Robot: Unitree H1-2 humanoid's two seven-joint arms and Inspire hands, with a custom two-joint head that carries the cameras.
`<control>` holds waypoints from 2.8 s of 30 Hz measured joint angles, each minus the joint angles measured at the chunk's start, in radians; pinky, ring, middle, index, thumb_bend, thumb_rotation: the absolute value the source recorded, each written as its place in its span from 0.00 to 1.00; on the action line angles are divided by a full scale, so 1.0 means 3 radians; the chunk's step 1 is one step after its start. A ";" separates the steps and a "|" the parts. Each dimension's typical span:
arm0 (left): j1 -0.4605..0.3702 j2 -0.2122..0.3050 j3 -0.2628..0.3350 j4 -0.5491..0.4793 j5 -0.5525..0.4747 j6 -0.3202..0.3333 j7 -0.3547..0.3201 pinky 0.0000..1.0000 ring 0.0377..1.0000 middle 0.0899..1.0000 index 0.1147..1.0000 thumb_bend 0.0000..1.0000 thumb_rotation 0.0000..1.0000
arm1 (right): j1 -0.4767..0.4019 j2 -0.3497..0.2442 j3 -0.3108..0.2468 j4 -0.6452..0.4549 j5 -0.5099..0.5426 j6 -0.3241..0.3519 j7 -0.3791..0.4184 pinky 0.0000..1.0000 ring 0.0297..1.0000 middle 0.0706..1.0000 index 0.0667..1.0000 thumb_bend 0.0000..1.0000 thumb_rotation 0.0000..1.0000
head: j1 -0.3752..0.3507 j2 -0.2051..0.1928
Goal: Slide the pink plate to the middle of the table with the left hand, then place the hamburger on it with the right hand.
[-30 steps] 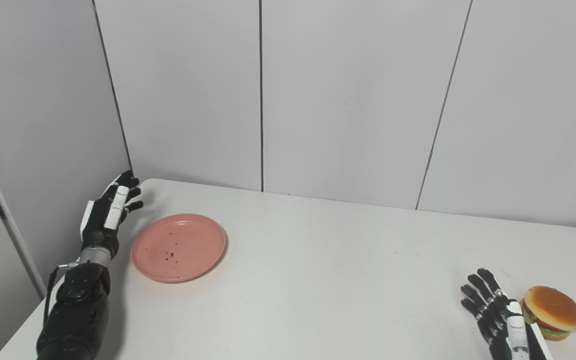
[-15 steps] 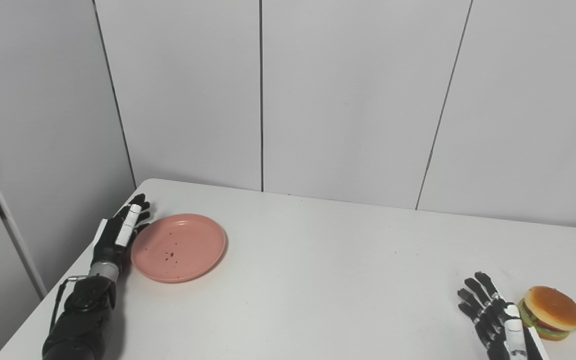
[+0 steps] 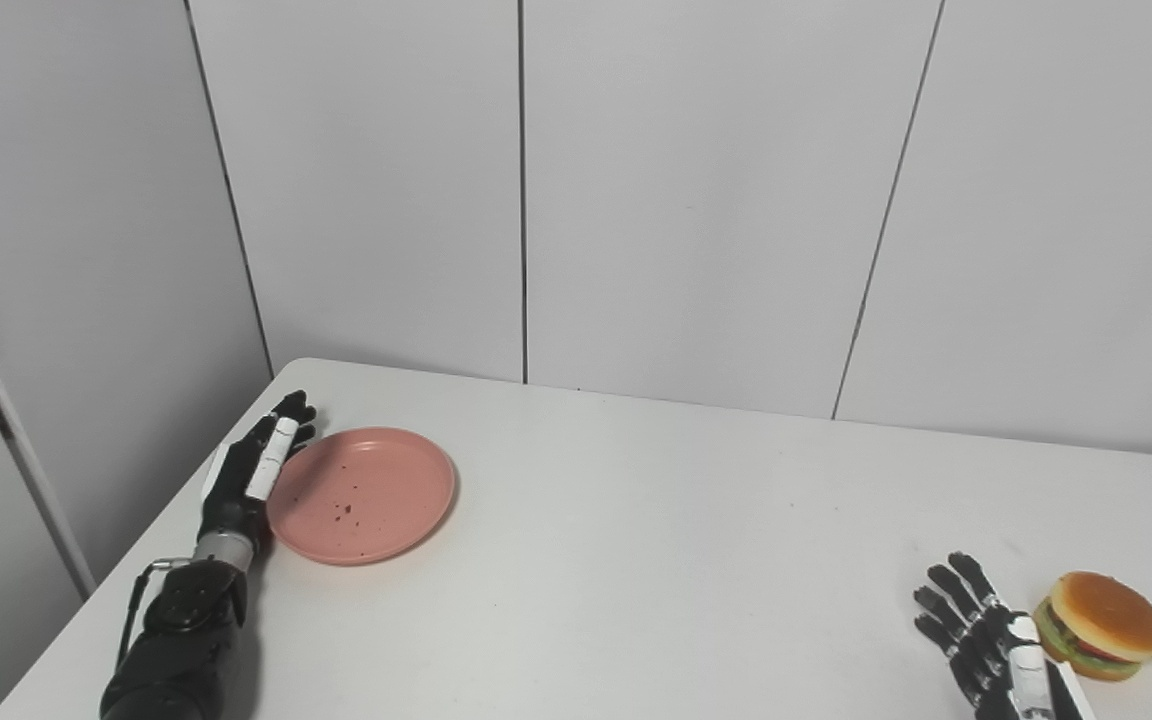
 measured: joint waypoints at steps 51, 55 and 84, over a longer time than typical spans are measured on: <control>0.0158 -0.0717 -0.0227 -0.1036 -0.0040 0.0593 -0.0210 0.82 0.86 0.84 0.81 0.94 0.86 | 0.0100 0.0178 0.0173 -0.0289 -0.0201 0.0281 -0.0235 0.88 0.87 0.89 0.90 0.87 1.00 | -0.0465 0.0169; 0.0159 -0.0752 -0.0251 -0.1042 -0.0040 0.0599 -0.0213 0.83 0.87 0.85 0.82 0.93 0.87 | 0.0114 0.0202 0.0205 -0.0312 -0.0211 0.0283 -0.0264 0.88 0.87 0.89 0.90 0.88 1.00 | -0.0491 0.0184; 0.0201 -0.1021 -0.0399 -0.1211 0.0077 0.0684 -0.0204 0.85 0.88 0.87 0.83 0.92 0.88 | 0.0189 0.0362 0.0349 -0.0447 -0.0345 0.0393 -0.0437 0.87 0.86 0.89 0.90 0.86 1.00 | -0.0874 0.0322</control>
